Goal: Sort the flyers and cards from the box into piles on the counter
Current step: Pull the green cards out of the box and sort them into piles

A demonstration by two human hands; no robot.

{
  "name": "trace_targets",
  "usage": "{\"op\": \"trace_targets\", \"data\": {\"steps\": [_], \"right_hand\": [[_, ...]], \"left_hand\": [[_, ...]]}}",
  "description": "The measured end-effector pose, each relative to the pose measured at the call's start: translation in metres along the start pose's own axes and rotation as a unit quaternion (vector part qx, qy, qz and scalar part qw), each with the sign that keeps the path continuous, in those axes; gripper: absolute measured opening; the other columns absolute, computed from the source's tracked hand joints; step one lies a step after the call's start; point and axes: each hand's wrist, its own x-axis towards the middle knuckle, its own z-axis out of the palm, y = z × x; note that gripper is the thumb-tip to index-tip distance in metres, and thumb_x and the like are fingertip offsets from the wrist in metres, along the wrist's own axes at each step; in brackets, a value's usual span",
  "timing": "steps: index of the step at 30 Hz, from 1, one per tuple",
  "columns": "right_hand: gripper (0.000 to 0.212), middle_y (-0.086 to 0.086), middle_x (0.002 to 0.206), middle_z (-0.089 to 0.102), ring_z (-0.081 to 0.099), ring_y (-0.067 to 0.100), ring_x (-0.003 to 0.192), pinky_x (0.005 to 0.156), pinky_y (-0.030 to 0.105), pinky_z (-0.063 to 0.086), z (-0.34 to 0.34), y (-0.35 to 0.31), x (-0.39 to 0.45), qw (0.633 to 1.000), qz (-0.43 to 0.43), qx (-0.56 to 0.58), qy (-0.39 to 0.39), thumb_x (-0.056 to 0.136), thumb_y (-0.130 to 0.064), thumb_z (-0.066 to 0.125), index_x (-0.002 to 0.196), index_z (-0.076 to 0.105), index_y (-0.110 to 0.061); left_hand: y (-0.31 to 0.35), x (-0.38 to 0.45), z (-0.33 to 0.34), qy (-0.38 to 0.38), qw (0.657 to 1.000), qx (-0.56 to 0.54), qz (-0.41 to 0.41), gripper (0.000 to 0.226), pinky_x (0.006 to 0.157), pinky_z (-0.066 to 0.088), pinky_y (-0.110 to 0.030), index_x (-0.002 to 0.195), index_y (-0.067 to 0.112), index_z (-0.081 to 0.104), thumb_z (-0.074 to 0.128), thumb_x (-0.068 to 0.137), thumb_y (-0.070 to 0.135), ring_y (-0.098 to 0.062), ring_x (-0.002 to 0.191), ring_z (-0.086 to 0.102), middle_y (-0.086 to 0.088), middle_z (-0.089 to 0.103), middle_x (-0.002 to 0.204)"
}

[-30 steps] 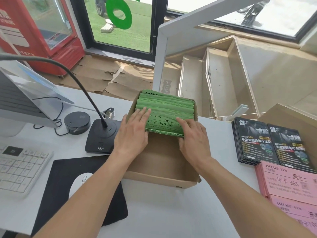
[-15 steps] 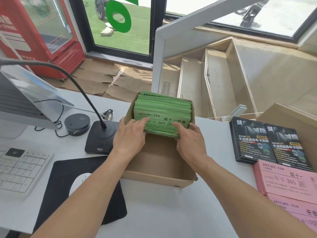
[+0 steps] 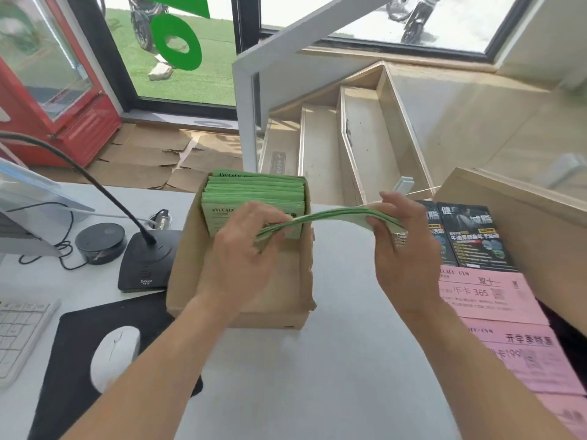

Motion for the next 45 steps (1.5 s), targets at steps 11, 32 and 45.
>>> {"op": "trace_targets", "data": {"steps": [11,32,45], "right_hand": [[0.047,-0.026,0.107,0.067,0.062,-0.006,0.101,0.073,0.027,0.053,-0.13,0.094,-0.1,0.968,0.192,-0.06,-0.148,0.093,-0.016,0.066,0.125,0.052,-0.047],[0.068,-0.005,0.092,0.067,0.057,0.024,0.091,0.086,0.037,0.045,-0.055,0.173,-0.061,0.903,0.01,-0.318,-0.289,0.065,0.005,0.078,0.126,0.064,-0.021],[0.061,-0.012,0.102,0.064,0.062,0.016,0.092,0.073,0.03,0.053,-0.06,0.153,-0.124,0.885,0.032,-0.26,-0.386,0.056,-0.005,0.08,0.111,0.068,-0.027]], "left_hand": [[0.056,-0.101,0.111,-0.217,0.975,-0.017,-0.039,0.01,0.061,0.05,-0.042,0.096,0.025,0.058,0.063,0.094,0.016,-0.011,0.083,0.057,0.015,0.055,0.091],[0.016,-0.051,0.169,-0.409,0.831,0.366,-0.087,0.095,0.101,0.041,-0.04,0.16,0.019,0.002,0.052,0.083,-0.003,-0.026,0.127,0.042,-0.004,0.044,0.141],[0.027,-0.108,0.171,-0.283,0.871,0.077,-0.393,0.088,0.119,0.015,-0.024,0.159,0.026,0.015,0.069,0.089,0.024,-0.009,0.152,0.014,0.008,0.01,0.166]]}}
